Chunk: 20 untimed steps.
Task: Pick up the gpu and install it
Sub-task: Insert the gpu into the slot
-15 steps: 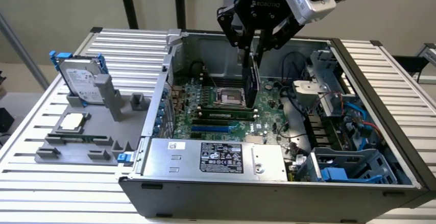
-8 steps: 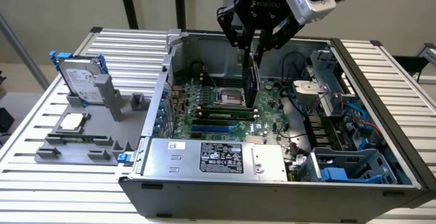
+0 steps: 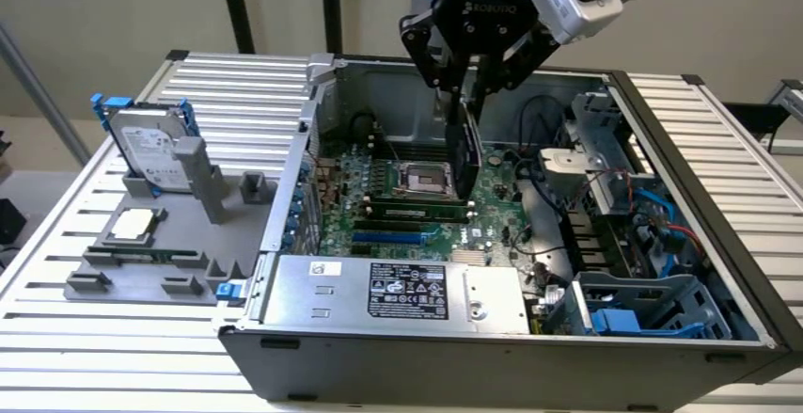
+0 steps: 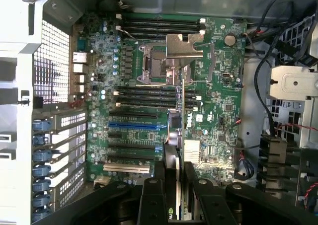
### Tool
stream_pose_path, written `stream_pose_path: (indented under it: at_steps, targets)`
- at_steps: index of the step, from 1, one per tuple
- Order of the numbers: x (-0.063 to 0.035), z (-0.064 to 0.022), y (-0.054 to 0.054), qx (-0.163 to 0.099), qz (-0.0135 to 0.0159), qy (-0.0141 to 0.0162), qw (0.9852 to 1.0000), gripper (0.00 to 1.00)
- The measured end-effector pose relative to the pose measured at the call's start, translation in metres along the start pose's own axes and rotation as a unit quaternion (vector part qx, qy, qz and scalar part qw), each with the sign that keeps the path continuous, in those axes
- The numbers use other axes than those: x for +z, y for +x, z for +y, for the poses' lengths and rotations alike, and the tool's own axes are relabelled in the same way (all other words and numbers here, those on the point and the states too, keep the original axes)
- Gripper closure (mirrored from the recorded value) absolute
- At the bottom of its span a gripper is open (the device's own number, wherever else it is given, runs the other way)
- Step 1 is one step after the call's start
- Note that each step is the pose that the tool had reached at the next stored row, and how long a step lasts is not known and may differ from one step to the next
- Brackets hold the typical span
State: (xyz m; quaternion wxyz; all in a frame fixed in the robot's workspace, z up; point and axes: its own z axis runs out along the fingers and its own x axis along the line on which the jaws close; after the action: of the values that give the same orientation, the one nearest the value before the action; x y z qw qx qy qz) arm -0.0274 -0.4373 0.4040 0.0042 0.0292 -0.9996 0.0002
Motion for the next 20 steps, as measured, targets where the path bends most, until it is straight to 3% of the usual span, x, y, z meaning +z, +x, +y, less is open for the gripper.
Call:
stream_pose_path:
  at_steps: [5, 10, 15, 20]
  targets:
    - [0.0006, 0.0000, 0.0000, -0.046, 0.0000, 0.0002, 0.9990, 0.73]
    - [0.0012, 0.0000, 0.0000, -0.091, 0.0000, 0.0006, 0.9959, 0.73]
    - [0.0021, 0.0000, -0.0001, -0.136, 0.0000, 0.0009, 0.9908, 0.73]
    - [0.0034, 0.0000, -0.0001, -0.180, 0.0000, 0.0013, 0.9836, 0.73]
